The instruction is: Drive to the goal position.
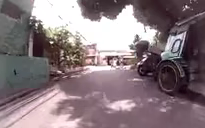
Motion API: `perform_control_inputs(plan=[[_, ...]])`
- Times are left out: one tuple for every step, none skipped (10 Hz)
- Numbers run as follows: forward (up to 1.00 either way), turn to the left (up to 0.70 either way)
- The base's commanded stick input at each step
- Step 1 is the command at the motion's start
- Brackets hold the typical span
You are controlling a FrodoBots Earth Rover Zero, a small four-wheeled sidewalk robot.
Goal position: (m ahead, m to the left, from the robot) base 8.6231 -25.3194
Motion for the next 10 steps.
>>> perform_control_inputs(plan=[[1.00, 0.00], [1.00, 0.00], [1.00, 0.00], [1.00, 0.00], [1.00, 0.00], [1.00, 0.00], [1.00, 0.00], [1.00, 0.00], [1.00, 0.00], [1.00, 0.00]])
